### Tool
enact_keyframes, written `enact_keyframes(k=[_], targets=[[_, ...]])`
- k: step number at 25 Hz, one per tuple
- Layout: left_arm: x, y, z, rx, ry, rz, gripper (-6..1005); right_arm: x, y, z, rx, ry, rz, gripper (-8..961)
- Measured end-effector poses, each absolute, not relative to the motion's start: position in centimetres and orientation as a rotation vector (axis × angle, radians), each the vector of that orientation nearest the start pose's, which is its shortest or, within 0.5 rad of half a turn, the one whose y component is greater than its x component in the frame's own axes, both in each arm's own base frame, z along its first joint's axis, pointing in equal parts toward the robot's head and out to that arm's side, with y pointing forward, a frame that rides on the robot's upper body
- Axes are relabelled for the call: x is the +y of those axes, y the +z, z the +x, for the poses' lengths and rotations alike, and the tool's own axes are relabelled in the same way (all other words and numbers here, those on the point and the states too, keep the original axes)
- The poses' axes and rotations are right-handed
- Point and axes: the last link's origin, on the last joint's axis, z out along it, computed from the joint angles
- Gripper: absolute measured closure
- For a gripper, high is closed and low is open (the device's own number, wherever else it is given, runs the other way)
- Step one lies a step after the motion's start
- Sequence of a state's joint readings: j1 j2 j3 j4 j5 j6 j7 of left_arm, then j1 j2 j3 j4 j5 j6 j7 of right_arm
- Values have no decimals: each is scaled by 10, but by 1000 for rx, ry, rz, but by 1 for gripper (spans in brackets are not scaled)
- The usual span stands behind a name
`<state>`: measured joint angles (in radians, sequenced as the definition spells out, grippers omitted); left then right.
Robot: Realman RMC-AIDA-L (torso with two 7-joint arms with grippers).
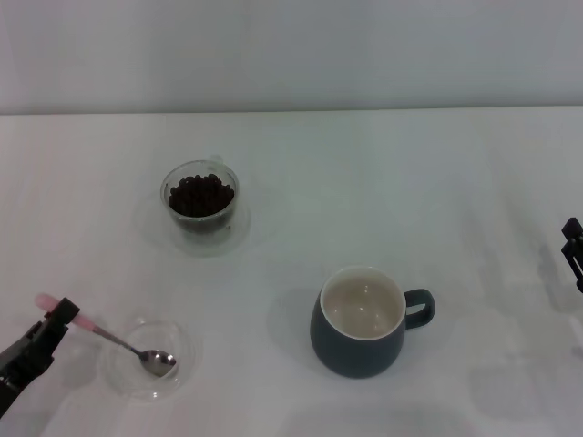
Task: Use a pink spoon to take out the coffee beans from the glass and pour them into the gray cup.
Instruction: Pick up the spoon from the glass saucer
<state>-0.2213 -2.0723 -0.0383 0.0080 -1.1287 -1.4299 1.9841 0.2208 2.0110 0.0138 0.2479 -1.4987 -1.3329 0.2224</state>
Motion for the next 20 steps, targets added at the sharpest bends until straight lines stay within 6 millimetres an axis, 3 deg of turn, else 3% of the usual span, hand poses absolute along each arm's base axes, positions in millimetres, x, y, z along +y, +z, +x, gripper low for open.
enact_keyframes(k=[7, 14, 20], targets=[[214, -37, -357, -1358, -1226, -1758, 873, 230, -14, 386, 759, 677, -1521, 333], [208, -13, -350, -1285, -1359, -1783, 872, 230, -14, 387, 759, 676, -1520, 333], [215, 1, -352, -1258, -1381, -1768, 872, 231, -14, 386, 756, 679, -1521, 333]])
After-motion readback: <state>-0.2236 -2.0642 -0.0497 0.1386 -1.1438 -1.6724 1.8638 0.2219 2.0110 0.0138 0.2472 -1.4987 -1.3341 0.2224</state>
